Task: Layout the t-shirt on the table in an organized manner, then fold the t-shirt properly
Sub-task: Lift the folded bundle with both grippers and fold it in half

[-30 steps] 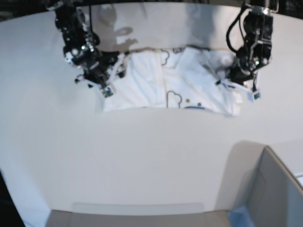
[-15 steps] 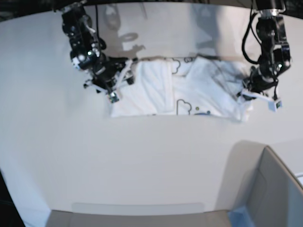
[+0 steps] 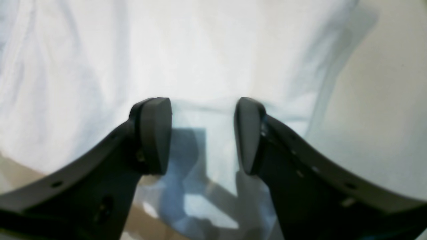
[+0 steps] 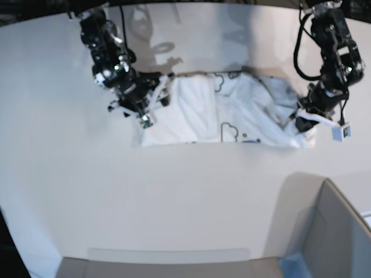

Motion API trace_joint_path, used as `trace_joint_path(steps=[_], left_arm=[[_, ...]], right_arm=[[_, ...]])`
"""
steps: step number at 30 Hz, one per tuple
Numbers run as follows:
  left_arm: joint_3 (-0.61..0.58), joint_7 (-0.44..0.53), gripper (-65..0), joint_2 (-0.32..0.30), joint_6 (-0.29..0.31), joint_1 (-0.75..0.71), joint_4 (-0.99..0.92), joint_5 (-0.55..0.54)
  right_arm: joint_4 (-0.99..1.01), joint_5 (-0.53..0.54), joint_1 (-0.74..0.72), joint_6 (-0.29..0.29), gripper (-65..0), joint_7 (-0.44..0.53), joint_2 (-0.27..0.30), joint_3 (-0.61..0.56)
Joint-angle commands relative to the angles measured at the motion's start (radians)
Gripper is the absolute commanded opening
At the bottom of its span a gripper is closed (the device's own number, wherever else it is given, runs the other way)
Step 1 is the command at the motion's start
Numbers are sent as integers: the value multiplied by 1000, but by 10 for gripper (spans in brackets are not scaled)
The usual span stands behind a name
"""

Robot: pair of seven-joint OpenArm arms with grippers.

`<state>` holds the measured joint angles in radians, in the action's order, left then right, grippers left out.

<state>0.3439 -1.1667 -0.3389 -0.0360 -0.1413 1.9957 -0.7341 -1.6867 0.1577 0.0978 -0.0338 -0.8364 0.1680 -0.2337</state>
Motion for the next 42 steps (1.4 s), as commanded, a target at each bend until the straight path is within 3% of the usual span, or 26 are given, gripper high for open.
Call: trace_joint_path(steps=[1, 5, 10, 13, 17, 26, 31, 34, 38, 42], left_arm=[[1, 20, -650, -12, 6, 12, 26, -6], [-1, 20, -650, 17, 6, 12, 32, -49], [-1, 20, -650, 17, 6, 27, 32, -262], [-1, 20, -650, 21, 6, 33, 32, -335], [-3, 20, -650, 74, 6, 38, 32, -342], [-202, 20, -650, 179, 3, 67, 32, -338], [-233, 20, -650, 228, 2, 68, 29, -336], [-265, 20, -650, 228, 2, 72, 26, -335], [-303, 24, -650, 228, 0, 88, 26, -333], [-349, 27, -650, 229, 0, 88, 24, -232]], right_arm=[[1, 18, 4, -8, -331, -44, 0, -5], [1, 18, 4, -8, -331, -44, 0, -5], [3, 18, 4, -8, -331, -42, 0, -10], [3, 18, 1, -8, -331, -42, 0, -33], [4, 18, -10, -8, -331, -42, 0, -60], [4, 18, -27, -8, -331, -40, -38, -60], [15, 18, -27, -8, -331, -40, -51, -60], [52, 26, -42, -8, -331, -39, -54, -60], [64, 125, -34, -8, -331, 25, -55, -51], [56, 184, -33, -7, -331, 44, -43, -51]])
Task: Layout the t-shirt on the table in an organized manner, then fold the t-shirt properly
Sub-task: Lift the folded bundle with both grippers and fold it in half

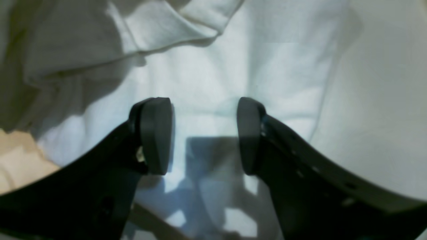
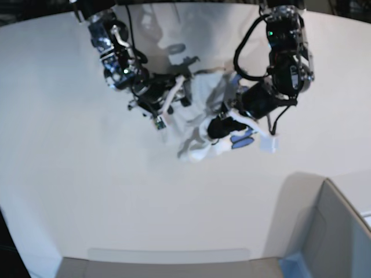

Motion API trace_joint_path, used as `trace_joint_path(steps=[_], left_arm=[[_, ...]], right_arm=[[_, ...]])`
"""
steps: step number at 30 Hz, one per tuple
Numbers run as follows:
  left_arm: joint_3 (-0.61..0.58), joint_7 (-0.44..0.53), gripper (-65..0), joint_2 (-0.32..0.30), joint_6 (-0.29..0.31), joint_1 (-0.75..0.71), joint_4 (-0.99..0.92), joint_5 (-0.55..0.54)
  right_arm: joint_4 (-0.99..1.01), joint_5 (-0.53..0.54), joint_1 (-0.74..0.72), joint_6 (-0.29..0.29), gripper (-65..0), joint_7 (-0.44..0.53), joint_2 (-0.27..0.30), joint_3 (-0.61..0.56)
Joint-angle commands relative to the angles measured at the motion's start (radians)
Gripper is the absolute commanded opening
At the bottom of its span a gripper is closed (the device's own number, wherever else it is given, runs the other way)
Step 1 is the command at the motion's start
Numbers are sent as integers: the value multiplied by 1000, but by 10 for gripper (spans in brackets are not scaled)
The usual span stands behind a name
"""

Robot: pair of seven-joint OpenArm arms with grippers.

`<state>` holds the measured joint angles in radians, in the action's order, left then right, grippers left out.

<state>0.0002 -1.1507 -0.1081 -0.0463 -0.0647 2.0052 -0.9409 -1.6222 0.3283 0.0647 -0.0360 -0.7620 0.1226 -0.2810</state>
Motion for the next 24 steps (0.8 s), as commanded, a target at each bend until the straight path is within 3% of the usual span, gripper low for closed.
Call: trace_joint_path(steps=[1, 5, 13, 24], left_arm=[[-21, 11, -650, -2, 10, 12, 15, 3], [-64, 13, -650, -2, 10, 12, 15, 72], [-96, 13, -650, 34, 9, 12, 15, 75], [-98, 13, -650, 46, 9, 13, -14, 75]], right_arm=[[-8, 21, 1, -5, -331, -30, 2, -4], [-23, 30, 1, -5, -331, -30, 4, -4], [-134, 32, 1, -5, -331, -30, 2, 2], [-212, 32, 40, -5, -331, -37, -28, 203]])
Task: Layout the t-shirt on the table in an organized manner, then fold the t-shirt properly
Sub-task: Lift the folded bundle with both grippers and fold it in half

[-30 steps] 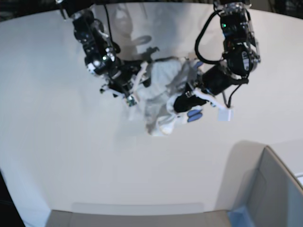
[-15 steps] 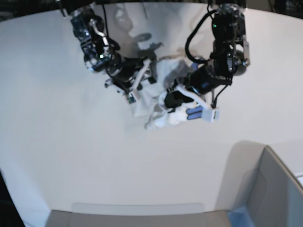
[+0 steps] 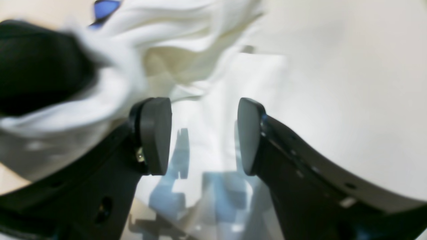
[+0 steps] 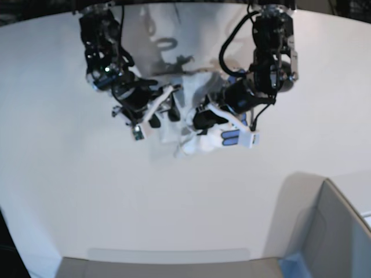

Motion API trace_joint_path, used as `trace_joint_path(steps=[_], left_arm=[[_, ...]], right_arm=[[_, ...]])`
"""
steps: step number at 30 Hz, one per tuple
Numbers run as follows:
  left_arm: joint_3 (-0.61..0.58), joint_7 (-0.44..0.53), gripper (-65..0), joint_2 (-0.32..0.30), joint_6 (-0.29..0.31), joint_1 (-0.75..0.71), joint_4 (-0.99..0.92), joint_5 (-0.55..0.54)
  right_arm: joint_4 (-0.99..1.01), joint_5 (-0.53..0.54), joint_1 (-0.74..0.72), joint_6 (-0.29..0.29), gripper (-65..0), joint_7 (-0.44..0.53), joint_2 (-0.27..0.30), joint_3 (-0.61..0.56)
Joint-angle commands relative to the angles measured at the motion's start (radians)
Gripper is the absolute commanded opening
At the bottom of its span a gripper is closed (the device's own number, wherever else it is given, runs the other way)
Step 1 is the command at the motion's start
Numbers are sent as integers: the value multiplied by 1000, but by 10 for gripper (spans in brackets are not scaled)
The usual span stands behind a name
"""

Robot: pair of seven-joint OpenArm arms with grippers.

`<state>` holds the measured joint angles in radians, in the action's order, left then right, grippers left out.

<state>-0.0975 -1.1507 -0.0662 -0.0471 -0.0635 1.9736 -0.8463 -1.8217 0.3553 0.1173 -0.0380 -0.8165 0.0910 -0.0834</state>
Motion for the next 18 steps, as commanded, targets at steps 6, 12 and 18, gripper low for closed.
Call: trace_joint_path(steps=[6, 12, 18], left_arm=[[-23, 13, -650, 6, 10, 12, -13, -20], [-147, 61, -650, 6, -76, 52, -76, 9], [-249, 113, -650, -1, -152, 75, -113, 77]], right_arm=[[86, 4, 5, -1, -331, 23, 3, 84], [130, 4, -1, -1, -331, 24, 2, 81], [126, 4, 0, 0, -331, 24, -6, 93]])
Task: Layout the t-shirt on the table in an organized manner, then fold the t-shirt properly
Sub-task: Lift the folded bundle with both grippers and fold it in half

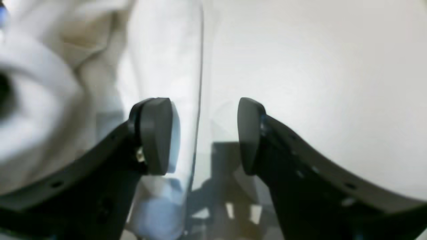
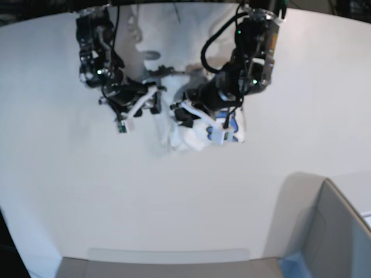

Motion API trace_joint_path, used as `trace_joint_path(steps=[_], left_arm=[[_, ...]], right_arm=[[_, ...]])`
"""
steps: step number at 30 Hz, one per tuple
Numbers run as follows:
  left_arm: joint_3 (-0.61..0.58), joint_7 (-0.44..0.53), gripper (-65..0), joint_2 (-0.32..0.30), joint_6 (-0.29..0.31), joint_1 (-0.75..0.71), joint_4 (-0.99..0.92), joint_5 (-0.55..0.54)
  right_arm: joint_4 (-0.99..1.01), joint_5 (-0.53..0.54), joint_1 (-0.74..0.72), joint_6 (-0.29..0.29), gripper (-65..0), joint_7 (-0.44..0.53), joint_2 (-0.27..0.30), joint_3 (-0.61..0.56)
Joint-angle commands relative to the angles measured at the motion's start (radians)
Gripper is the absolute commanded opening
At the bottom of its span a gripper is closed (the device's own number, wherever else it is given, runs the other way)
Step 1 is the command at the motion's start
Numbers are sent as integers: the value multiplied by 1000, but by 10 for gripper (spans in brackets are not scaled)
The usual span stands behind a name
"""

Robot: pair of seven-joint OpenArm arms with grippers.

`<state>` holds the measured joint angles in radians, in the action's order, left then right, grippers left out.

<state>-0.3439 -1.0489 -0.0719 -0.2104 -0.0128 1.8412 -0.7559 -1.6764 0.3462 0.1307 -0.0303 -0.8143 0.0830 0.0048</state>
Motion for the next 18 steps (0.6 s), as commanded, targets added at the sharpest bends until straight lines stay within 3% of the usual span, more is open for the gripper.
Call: trace_joint_path(steps=[1, 4, 8, 10, 15, 18], left_arm=[[-7, 12, -650, 5, 12, 30, 10, -14], [-1, 12, -650, 5, 12, 32, -10, -14], [3, 12, -650, 4, 2, 32, -10, -14], [-2, 9, -650, 4, -70, 32, -7, -14], [-11, 2, -538, 10, -280, 55, 56, -18], [-59, 8, -526, 7, -314, 60, 116, -18]], right_arm=[[-21, 14, -12, 0, -331, 22, -1, 19], [-23, 15, -10, 54, -331, 22, -2, 51], [-28, 15, -12, 65, -331, 22, 4, 102], [-29, 15, -12, 65, -331, 22, 4, 117], [-21, 15, -15, 65, -331, 22, 5, 114], [-15, 15, -15, 65, -331, 22, 5, 113]])
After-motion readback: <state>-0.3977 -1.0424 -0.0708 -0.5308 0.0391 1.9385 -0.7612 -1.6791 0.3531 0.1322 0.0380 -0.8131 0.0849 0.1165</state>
